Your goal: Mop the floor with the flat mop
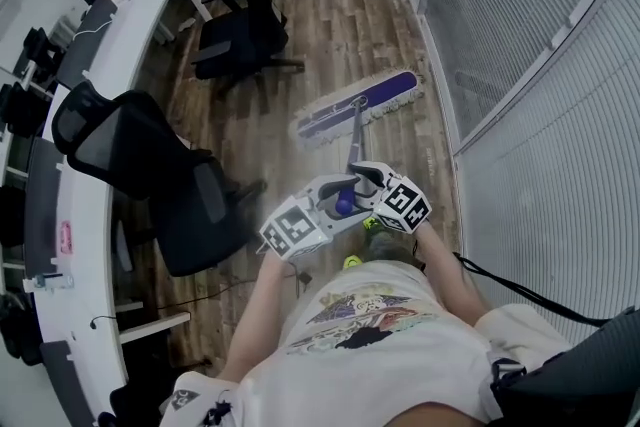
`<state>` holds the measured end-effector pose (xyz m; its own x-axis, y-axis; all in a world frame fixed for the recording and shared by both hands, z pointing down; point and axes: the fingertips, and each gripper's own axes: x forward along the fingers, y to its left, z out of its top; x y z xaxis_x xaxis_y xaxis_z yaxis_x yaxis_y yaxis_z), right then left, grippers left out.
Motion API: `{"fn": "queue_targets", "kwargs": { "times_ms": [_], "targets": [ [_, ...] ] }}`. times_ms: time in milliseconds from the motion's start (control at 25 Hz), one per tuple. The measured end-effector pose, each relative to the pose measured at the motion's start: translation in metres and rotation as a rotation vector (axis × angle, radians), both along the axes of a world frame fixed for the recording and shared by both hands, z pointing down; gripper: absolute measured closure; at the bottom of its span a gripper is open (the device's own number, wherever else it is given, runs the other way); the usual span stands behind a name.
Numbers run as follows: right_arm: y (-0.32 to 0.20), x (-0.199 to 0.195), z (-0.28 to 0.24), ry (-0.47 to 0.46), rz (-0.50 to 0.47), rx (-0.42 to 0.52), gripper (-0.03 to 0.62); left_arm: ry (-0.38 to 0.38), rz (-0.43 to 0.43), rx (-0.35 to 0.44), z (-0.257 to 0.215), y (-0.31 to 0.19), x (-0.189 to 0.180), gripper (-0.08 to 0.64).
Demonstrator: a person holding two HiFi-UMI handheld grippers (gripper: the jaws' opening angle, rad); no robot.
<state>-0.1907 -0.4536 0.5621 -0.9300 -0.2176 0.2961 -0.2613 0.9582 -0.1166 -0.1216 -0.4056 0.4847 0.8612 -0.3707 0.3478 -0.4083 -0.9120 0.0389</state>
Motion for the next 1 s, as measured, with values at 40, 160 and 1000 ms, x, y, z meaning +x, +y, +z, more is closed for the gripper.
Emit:
{"fn": "queue_targets", "kwargs": {
  "times_ms": [40,160,1000],
  "targets": [
    [0.011,0.001,0.000,-0.004,0.006,-0.003,0.365,-0.002,0.006,0.002,0.001,0.011,0.001,0.314],
    [0.036,0.005,0.000,-0.006,0.018,-0.001,0.365,-0.005,0.023,0.011,-0.002,0.037,0.006,0.314],
    [0.208,0.088,-0.031,-0.045,0.039,-0.046,0.367,-0.073,0.073,-0.050,-0.029,0.207,0.091,0.314]
  ]
}}
